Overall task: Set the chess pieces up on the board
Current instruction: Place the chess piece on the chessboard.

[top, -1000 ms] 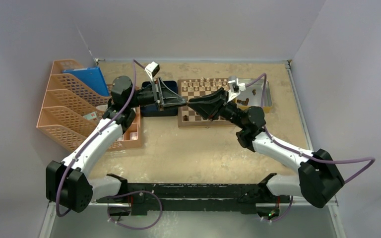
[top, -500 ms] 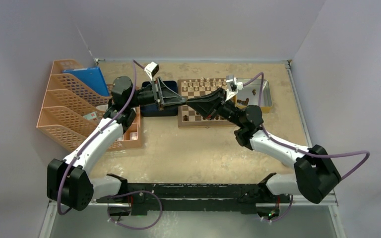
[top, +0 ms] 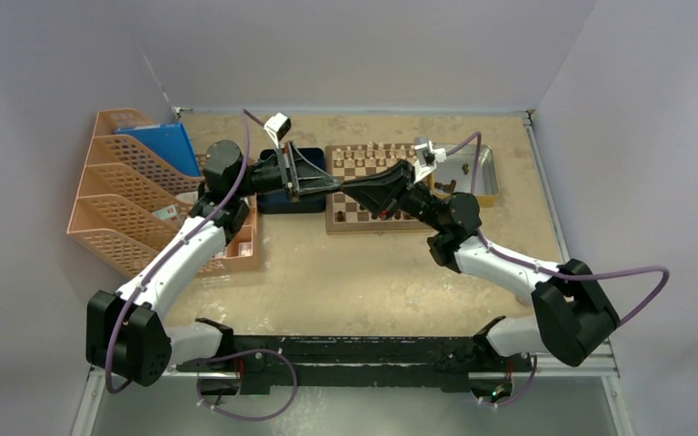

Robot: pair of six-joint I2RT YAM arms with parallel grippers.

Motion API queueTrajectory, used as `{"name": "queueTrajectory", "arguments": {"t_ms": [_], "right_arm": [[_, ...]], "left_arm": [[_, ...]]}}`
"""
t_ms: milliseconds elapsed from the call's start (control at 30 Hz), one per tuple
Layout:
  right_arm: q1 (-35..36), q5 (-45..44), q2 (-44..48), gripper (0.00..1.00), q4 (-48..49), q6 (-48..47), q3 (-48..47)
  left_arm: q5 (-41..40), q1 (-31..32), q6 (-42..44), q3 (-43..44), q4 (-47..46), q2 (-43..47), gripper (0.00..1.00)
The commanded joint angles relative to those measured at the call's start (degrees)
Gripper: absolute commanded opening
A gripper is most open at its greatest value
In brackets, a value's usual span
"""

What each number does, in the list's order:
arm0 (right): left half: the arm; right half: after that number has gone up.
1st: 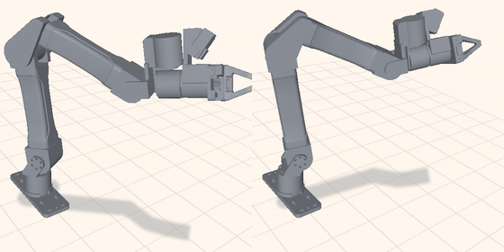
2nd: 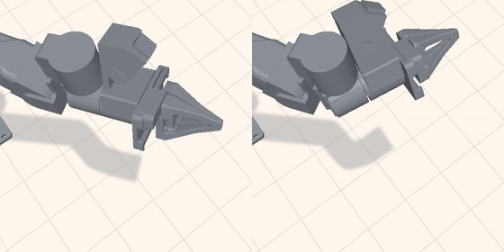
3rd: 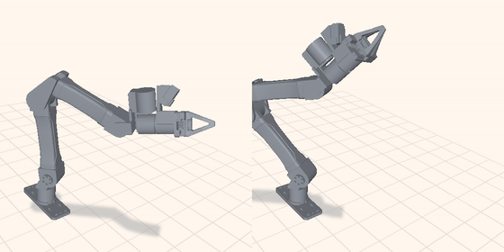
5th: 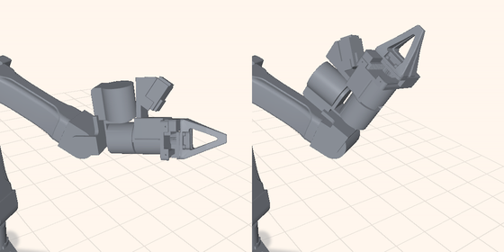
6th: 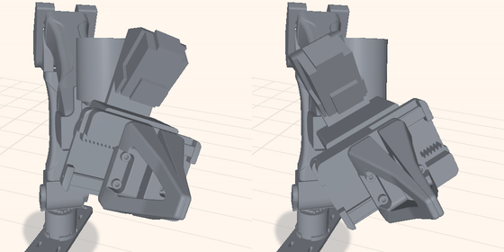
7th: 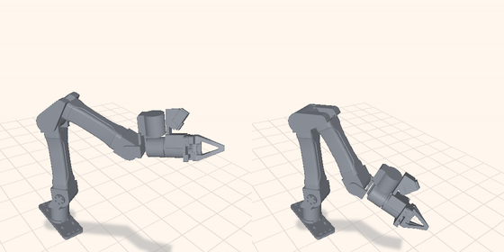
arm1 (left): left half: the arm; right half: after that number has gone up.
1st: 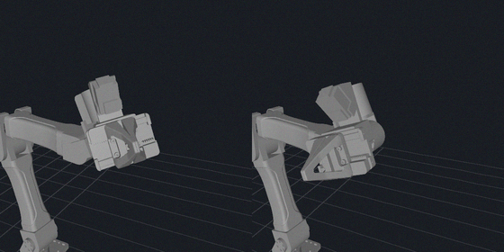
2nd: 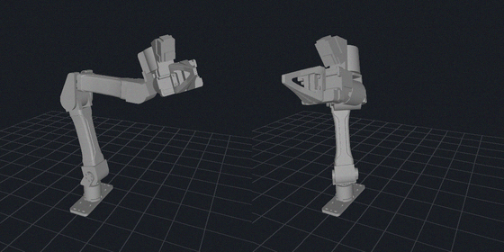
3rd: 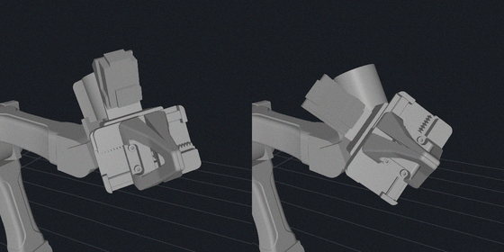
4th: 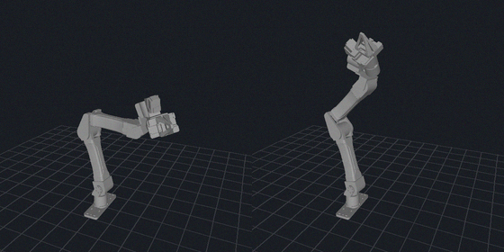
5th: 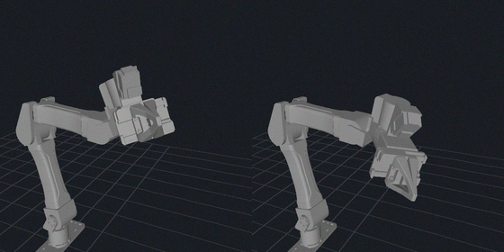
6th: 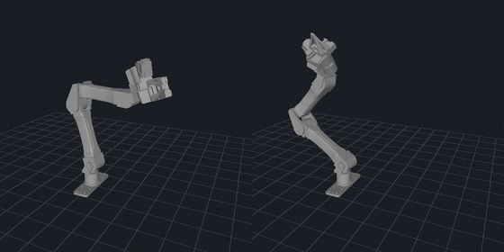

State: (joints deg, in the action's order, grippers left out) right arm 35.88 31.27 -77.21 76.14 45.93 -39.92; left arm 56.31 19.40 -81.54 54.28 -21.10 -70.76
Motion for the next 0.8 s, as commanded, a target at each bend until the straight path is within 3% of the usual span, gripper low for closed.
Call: {"name": "queueTrajectory", "arguments": {"t_ms": [0,67,167,300,400,533,767], "right_arm": [[0.16,1.65,-0.15,0.12,4.52,1.22,-1.34],[0.23,2.31,-0.62,0.11,6.56,2.25,-1.09],[0.24,3.14,-1.01,0.02,8.63,3.31,-0.78],[0.32,2.58,-0.54,0.00,6.44,3.00,-1.60],[0.18,2.37,0.63,0.00,1.53,2.16,-2.04],[0.03,0.07,2.58,0.00,-5.27,-1.01,-2.88],[-2.78,-4.94,3.96,0.00,-29.30,-10.22,-9.48]], "left_arm": [[-0.26,0.00,-0.79,-0.70,-4.00,-0.08,0.09],[-0.49,0.02,-0.86,-1.21,-4.45,0.08,0.08],[-0.59,0.03,-0.75,-1.61,-4.47,-0.02,0.10],[-1.18,-0.06,0.35,-1.51,-2.84,0.04,0.33],[-2.24,-0.34,2.16,-1.33,-0.49,0.46,0.43],[-3.77,-1.12,6.15,-0.52,3.84,1.52,0.49],[-11.51,-3.33,21.90,4.25,22.07,5.31,0.55]]}}
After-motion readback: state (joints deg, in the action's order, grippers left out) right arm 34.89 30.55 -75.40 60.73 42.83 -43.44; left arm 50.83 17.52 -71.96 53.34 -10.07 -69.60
